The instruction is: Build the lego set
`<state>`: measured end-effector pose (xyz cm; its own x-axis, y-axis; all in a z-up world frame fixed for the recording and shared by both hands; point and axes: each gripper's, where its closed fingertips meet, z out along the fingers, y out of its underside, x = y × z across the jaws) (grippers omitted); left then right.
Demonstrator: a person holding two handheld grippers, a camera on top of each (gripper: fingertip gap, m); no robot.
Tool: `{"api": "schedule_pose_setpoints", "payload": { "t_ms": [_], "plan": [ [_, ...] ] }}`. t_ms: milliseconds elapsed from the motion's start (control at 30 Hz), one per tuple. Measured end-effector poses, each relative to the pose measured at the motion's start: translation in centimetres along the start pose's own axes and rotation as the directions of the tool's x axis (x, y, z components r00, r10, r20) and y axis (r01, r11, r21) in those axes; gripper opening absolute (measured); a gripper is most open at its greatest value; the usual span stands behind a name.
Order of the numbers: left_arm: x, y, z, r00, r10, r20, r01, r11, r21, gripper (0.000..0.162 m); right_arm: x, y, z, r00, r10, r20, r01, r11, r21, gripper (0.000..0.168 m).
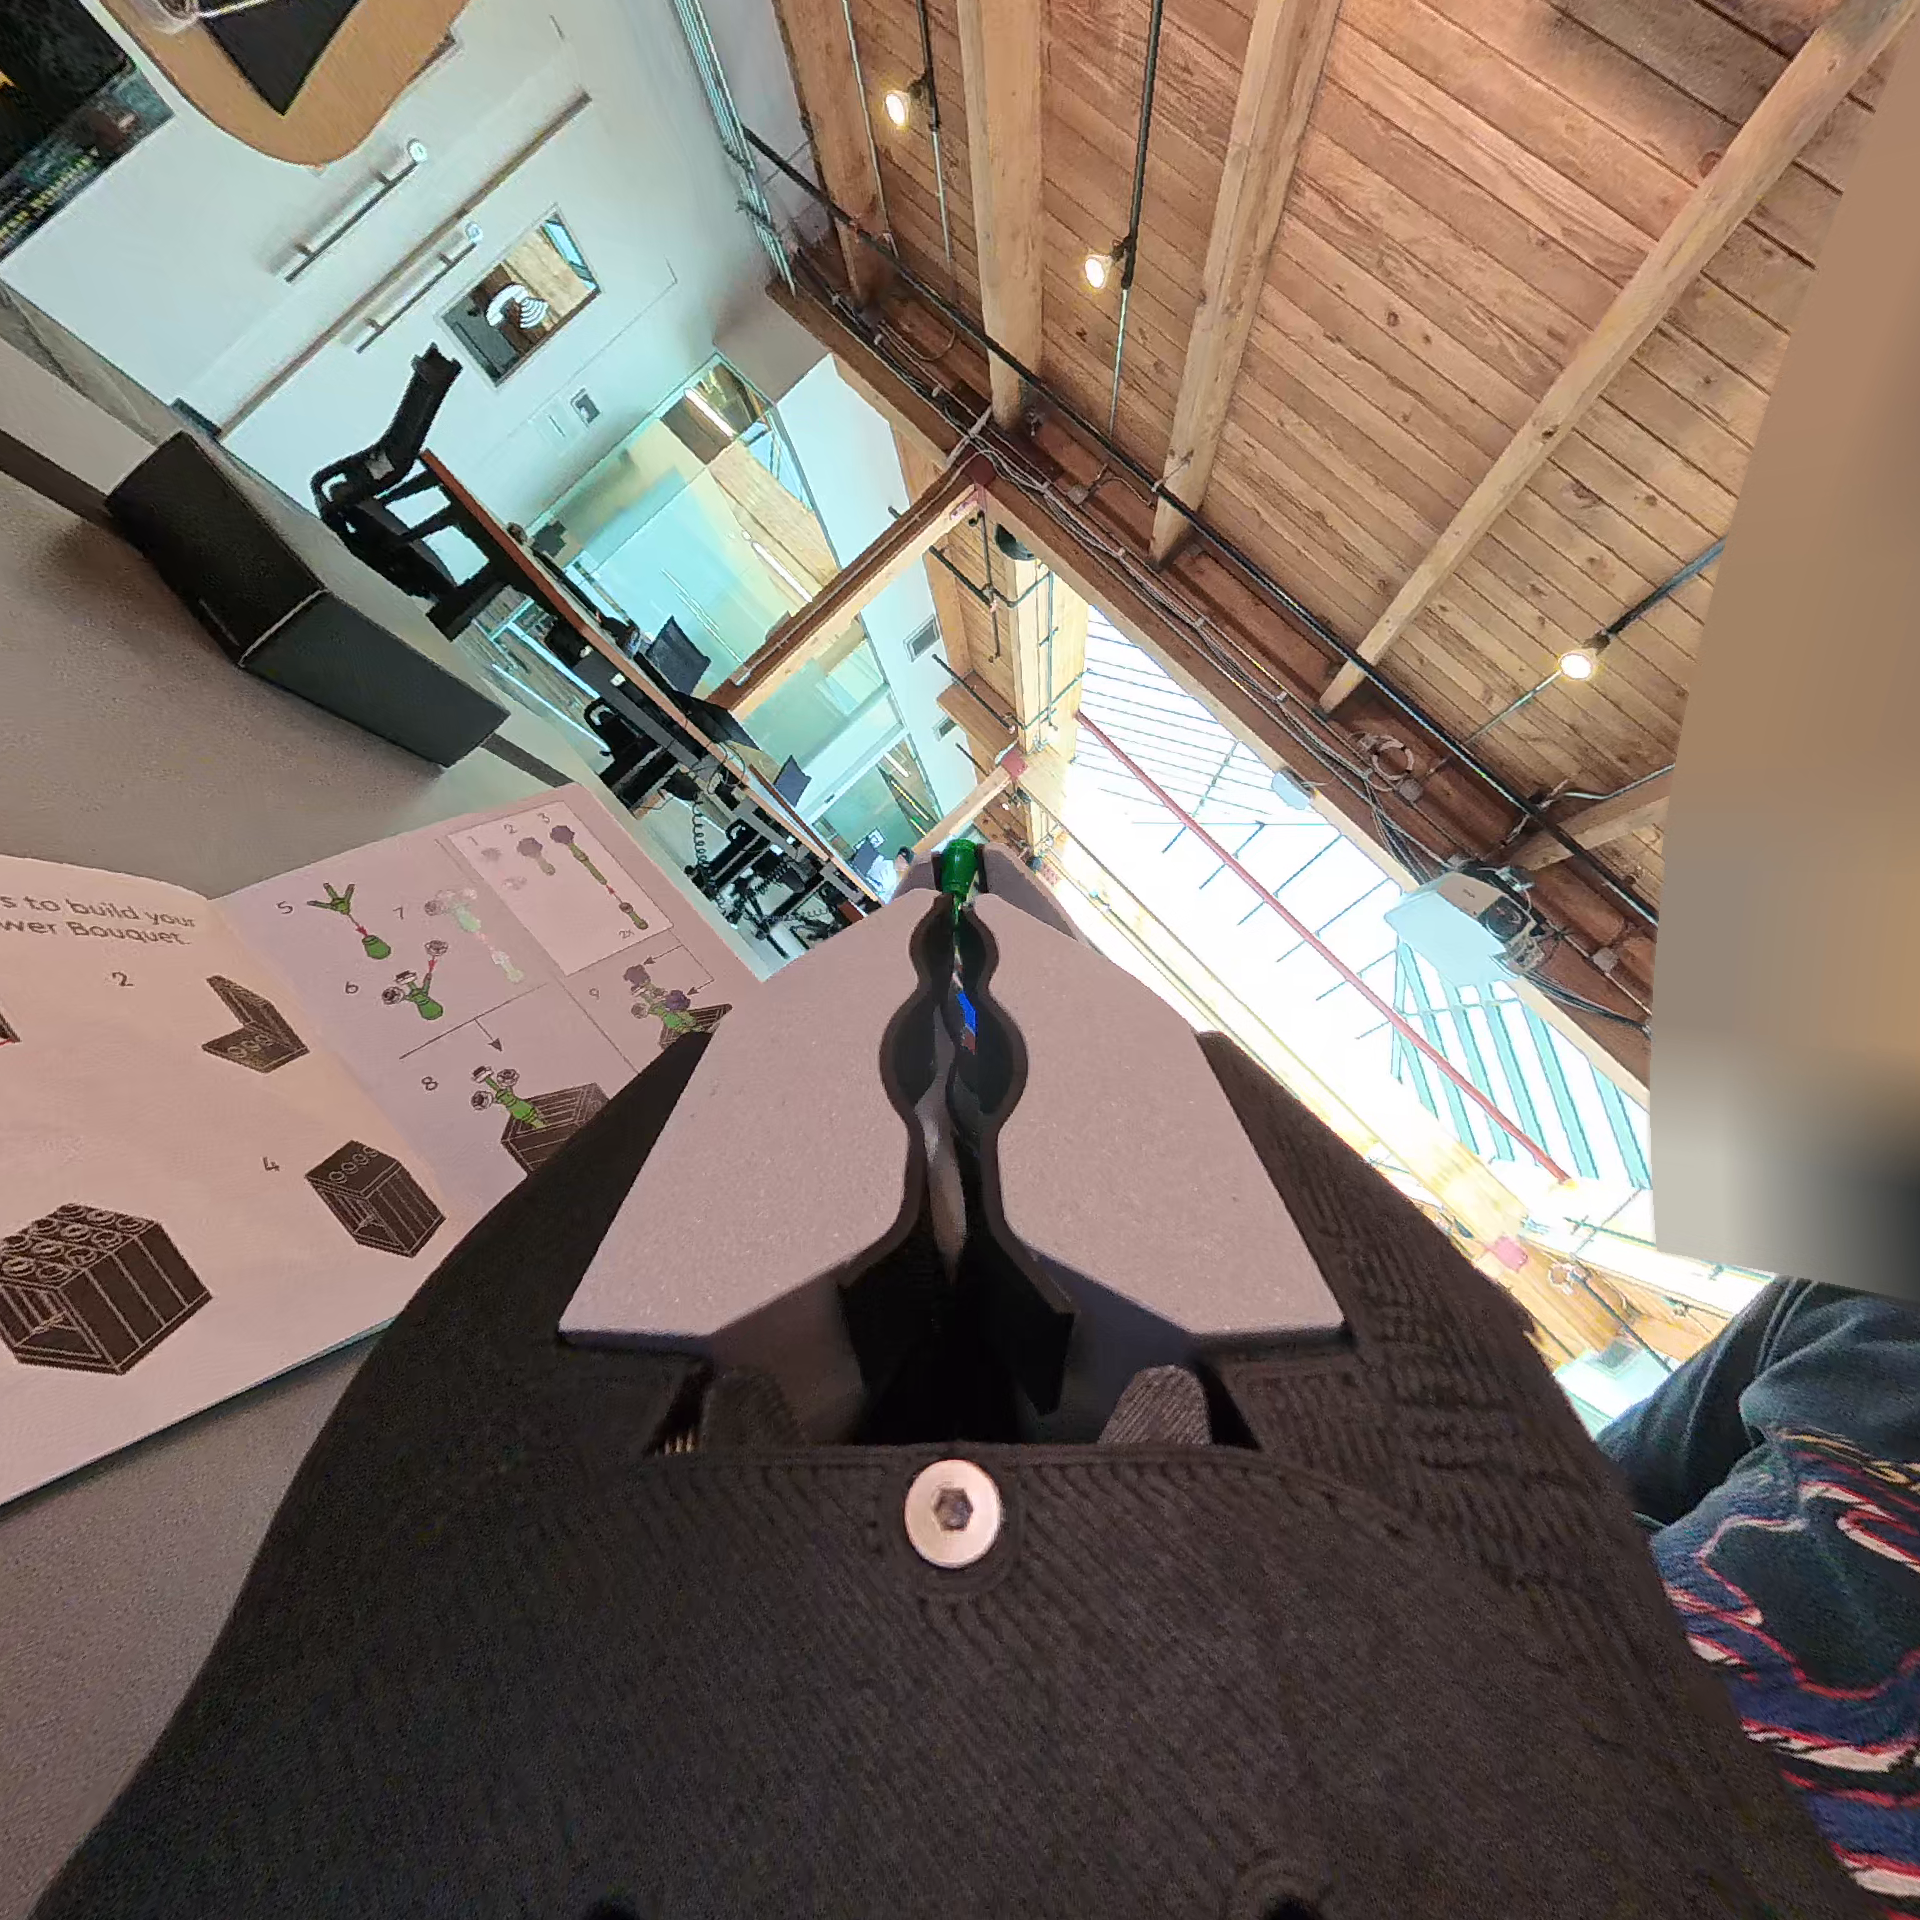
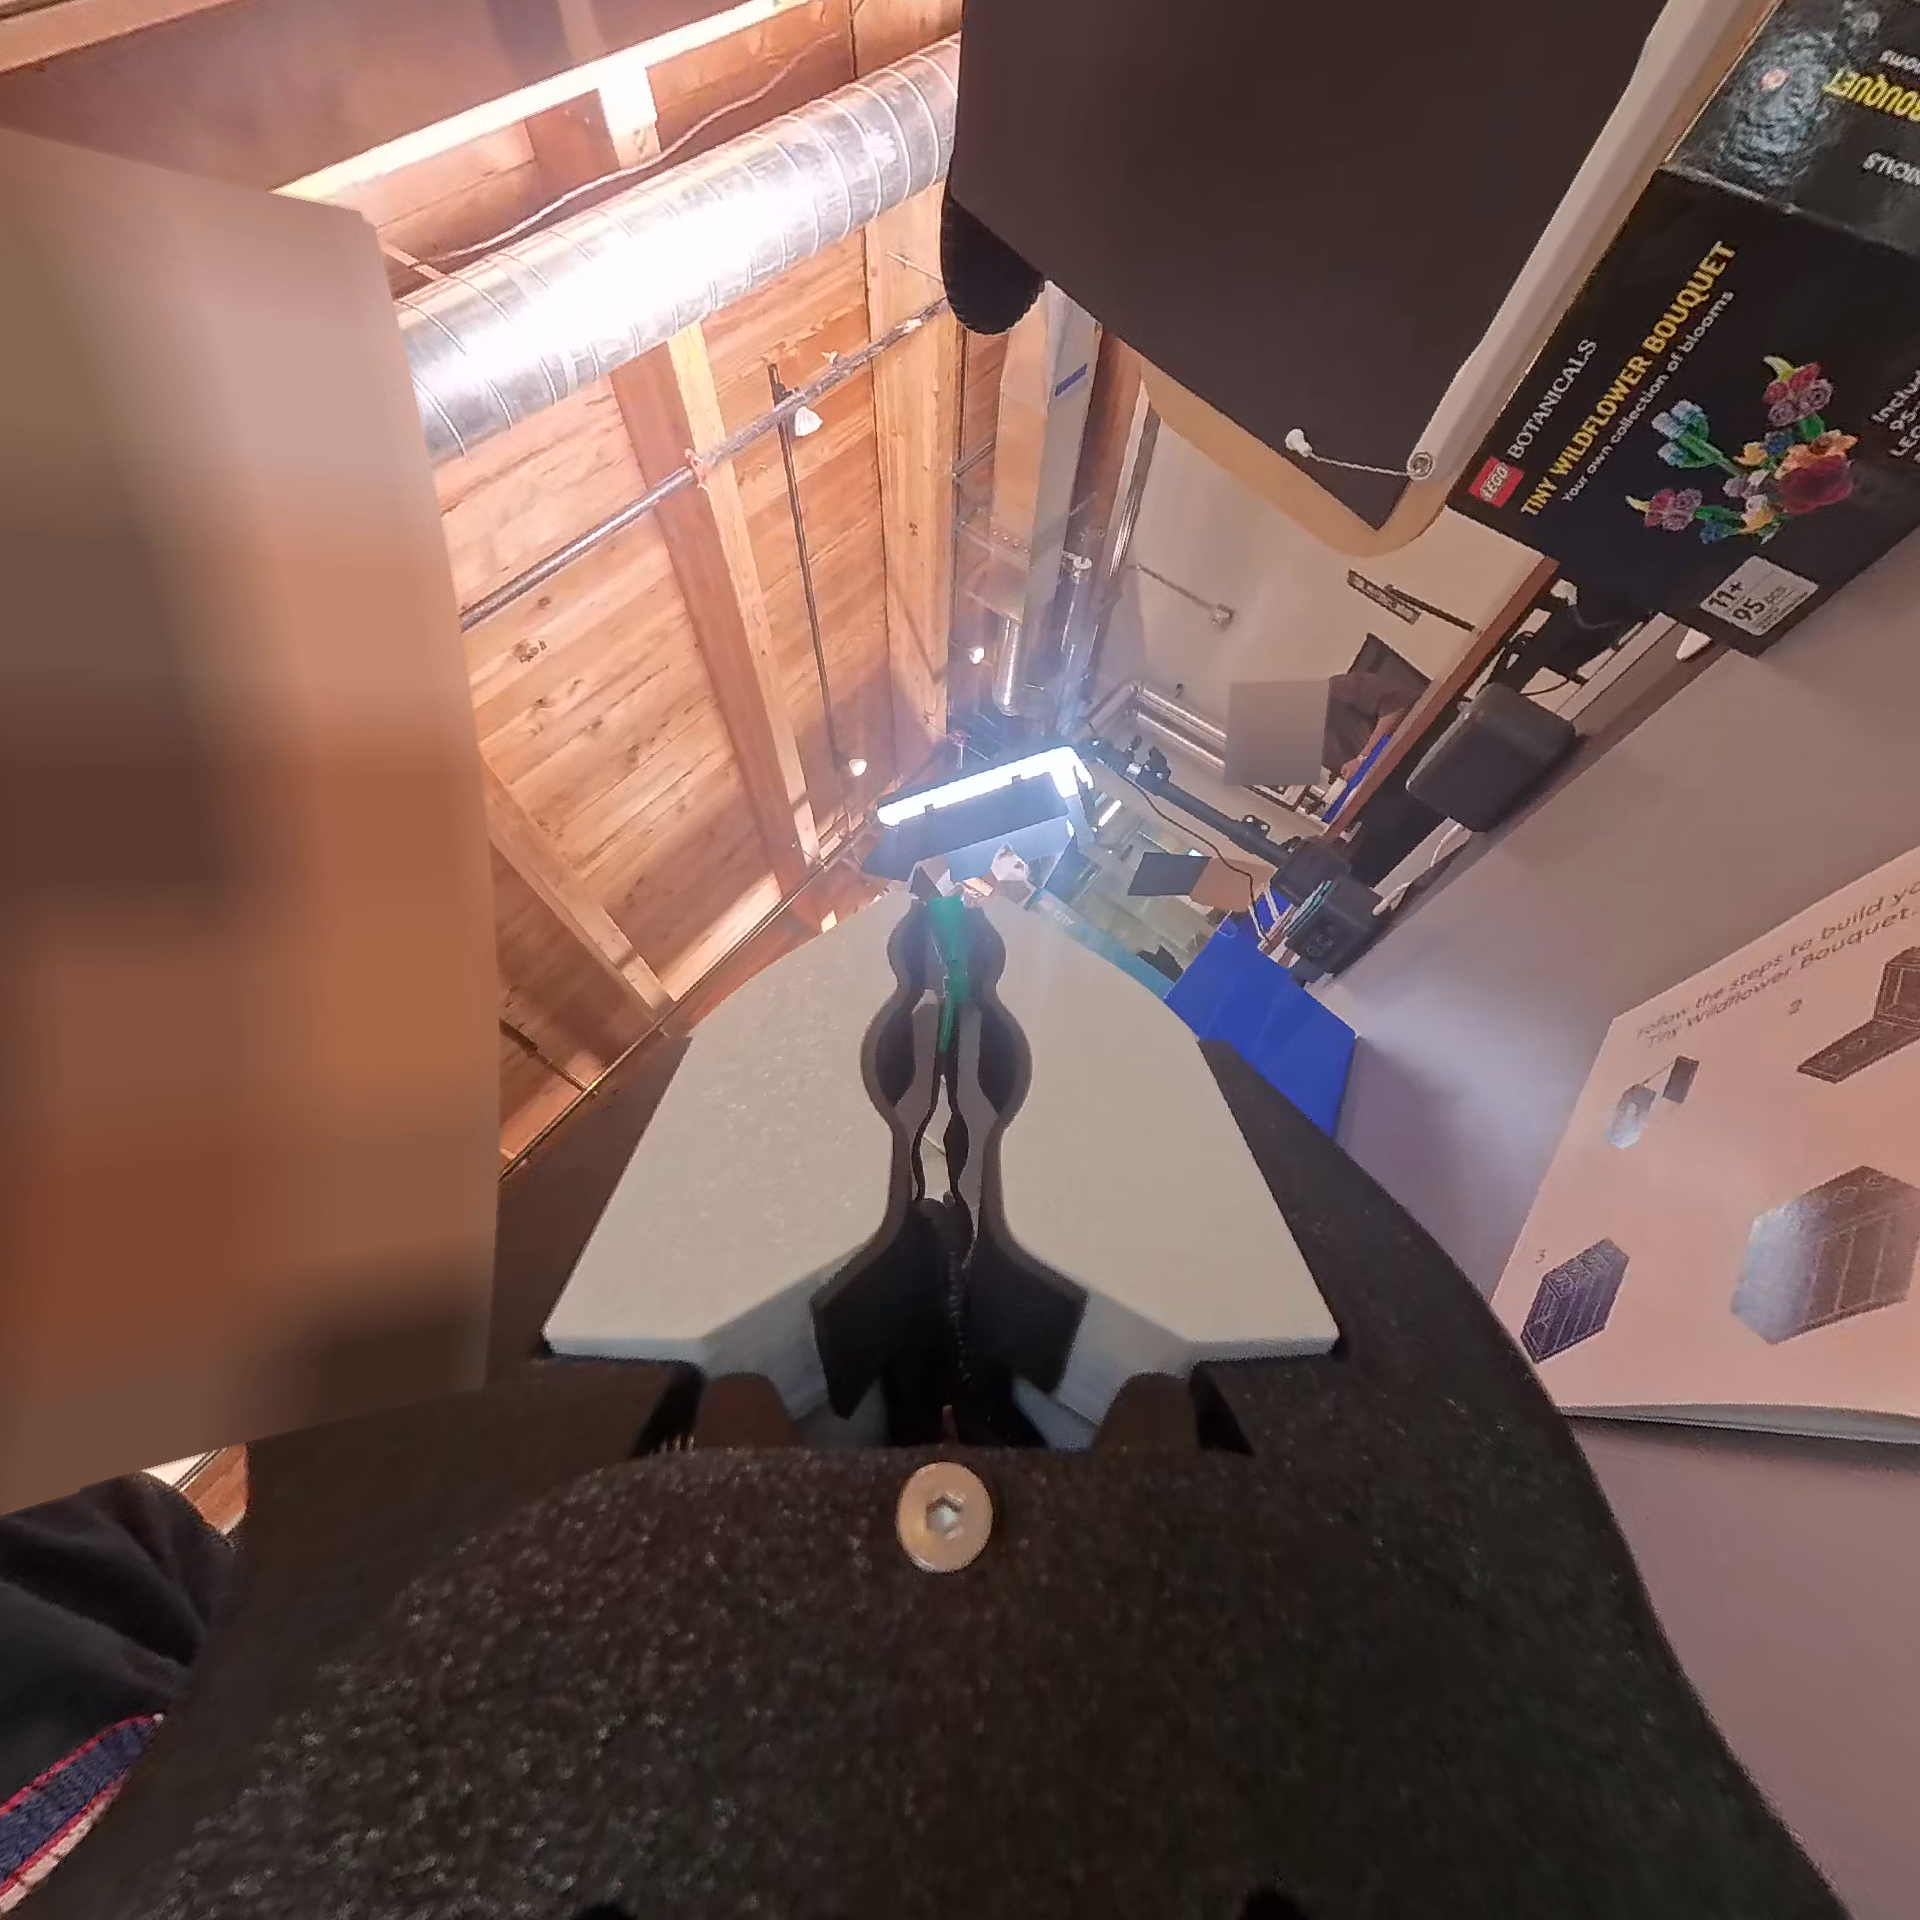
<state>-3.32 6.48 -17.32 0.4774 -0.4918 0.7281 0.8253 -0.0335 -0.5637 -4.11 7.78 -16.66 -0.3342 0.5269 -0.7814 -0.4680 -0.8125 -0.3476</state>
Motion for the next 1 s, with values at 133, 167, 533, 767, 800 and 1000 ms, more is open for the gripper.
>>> {"api": "schedule_pose_setpoints", "payload": {
  "t_ms": [133,167,533,767,800,1000],
  "plan": [
    [0.0,0.0,-0.2,1.0,-0.005,0.002,0.005,1.0,0.021,0.0,0.0,0.2,0.1,1.0,0.02,-0.004,-0.02,1.0,-0.02,0.008],
    [0.0,-0.1,-0.2,1.0,-0.002,0.001,0.002,1.0,0.029,0.0,-0.1,0.2,0.1,1.0,0.022,0.001,-0.021,0.999,-0.025,0.008],
    [0.4,-1.0,-0.4,1.0,0.028,0.003,-0.028,0.993,0.116,0.001,-0.4,0.4,0.0,1.0,0.015,0.005,-0.015,0.998,-0.057,0.008],
    [0.3,-1.0,-0.2,0.998,0.053,0.024,-0.056,0.992,0.116,0.0,-0.4,0.4,0.1,1.0,-0.005,-0.021,0.004,0.998,-0.063,0.007],
    [0.3,-0.9,-0.2,0.999,0.048,0.02,-0.05,0.992,0.115,0.0,-0.4,0.3,0.1,1.0,-0.001,-0.021,0.0,0.998,-0.064,0.007],
    [0.4,-0.7,0.0,0.999,0.038,-0.014,-0.036,0.995,0.088,0.001,-0.6,0.2,0.2,0.999,0.036,0.005,-0.035,0.997,-0.065,0.008]
  ]
}}
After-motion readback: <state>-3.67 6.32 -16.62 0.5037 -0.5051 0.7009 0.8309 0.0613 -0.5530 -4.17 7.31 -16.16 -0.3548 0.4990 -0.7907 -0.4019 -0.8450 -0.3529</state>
